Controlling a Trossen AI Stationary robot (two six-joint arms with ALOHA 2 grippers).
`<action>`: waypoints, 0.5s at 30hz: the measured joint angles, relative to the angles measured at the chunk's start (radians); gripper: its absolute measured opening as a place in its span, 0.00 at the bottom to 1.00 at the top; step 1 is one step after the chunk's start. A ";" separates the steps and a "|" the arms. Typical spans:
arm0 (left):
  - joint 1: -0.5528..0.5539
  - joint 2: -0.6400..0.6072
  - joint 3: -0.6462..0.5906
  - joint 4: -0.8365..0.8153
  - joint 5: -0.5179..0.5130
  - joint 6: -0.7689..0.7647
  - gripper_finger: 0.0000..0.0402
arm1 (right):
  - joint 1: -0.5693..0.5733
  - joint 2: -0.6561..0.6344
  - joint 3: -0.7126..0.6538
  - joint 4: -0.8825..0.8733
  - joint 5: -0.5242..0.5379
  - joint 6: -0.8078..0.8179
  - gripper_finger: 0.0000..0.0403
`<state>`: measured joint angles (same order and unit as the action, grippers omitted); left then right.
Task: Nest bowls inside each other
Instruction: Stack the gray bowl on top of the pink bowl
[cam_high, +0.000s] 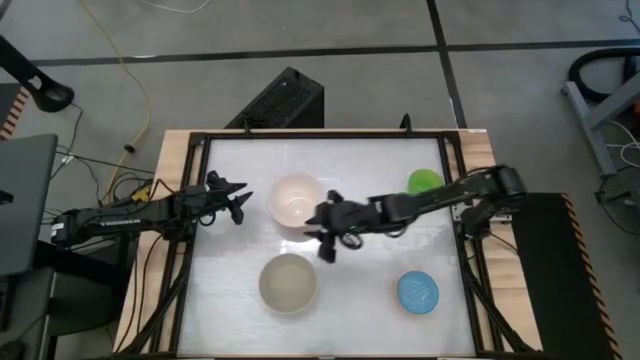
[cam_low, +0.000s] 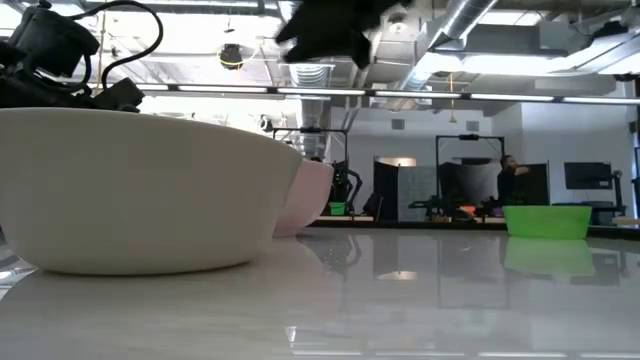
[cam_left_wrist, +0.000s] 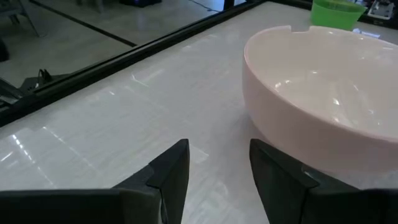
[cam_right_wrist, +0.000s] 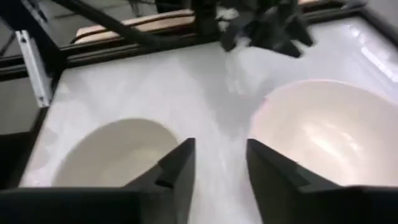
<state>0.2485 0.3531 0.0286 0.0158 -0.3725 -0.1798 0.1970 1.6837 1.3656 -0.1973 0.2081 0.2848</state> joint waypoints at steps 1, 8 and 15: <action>0.000 0.000 0.000 0.000 0.000 0.000 0.39 | 0.010 0.035 0.064 -0.068 0.000 0.015 0.46; 0.000 0.000 0.000 0.000 0.000 0.000 0.39 | 0.037 0.277 0.425 -0.488 -0.001 0.250 0.56; 0.000 0.000 0.000 0.000 0.000 0.000 0.39 | 0.029 0.466 0.587 -0.664 -0.040 0.321 0.57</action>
<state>0.2485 0.3531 0.0288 0.0158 -0.3725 -0.1799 0.2260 2.1499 1.9529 -0.8615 0.1683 0.6062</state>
